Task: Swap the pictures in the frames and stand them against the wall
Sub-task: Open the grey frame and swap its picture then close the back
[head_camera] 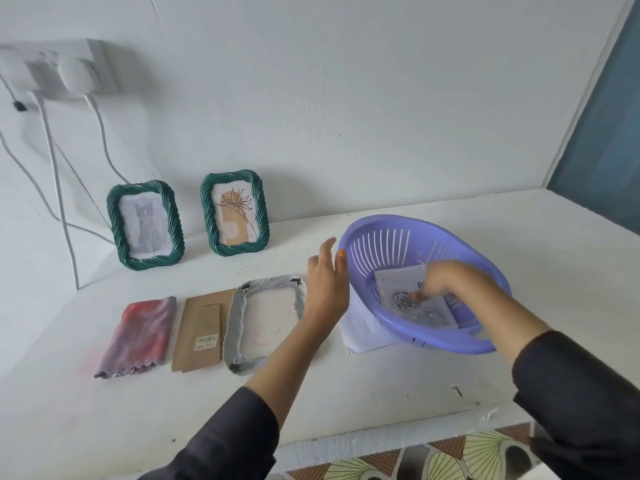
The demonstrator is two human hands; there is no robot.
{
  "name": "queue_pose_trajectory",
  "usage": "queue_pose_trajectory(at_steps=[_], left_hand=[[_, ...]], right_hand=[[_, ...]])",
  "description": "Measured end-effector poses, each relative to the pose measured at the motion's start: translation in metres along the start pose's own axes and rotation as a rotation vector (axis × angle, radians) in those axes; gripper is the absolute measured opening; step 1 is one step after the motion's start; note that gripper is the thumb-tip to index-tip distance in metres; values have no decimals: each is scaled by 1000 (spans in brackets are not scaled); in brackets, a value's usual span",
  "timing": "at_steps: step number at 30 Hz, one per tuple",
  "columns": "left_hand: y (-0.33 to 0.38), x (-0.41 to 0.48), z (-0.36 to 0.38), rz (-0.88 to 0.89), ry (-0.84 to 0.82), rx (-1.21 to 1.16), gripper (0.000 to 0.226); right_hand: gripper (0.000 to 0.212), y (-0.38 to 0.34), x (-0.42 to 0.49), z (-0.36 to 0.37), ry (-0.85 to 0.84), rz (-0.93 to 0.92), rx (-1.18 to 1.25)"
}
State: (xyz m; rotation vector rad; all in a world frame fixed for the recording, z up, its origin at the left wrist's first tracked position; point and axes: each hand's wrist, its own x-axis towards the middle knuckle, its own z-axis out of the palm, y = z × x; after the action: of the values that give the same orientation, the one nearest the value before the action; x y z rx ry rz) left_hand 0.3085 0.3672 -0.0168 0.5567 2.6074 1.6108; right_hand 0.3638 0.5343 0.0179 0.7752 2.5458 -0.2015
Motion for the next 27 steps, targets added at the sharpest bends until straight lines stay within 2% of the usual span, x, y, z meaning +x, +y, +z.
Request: queue_pose_trajectory(at_steps=[2, 4, 7, 9, 12, 13, 18, 23, 27], left_hand=[[3, 7, -1, -12, -105, 99, 40], [3, 11, 0, -10, -167, 174, 41], [1, 12, 0, -20, -174, 169, 43], [1, 12, 0, -21, -167, 157, 43], [1, 13, -1, -16, -162, 146, 44], [0, 12, -1, -14, -164, 143, 44], [-1, 13, -1, -1, -186, 139, 45], [0, 12, -1, -30, -171, 113, 51], [11, 5, -9, 0, -80, -69, 54]], right_hand=[[68, 2, 8, 9, -96, 71, -34], [71, 1, 14, 16, -102, 96, -30], [69, 0, 17, 17, -80, 137, -9], [59, 2, 19, 17, -14, 154, 3], [27, 5, 21, 18, 87, 150, -4], [23, 5, 20, 18, 96, 153, 0], [36, 7, 16, 16, 157, 165, -36], [20, 5, -1, 4, 194, 140, -14], [9, -4, -31, -17, 413, 86, 97]])
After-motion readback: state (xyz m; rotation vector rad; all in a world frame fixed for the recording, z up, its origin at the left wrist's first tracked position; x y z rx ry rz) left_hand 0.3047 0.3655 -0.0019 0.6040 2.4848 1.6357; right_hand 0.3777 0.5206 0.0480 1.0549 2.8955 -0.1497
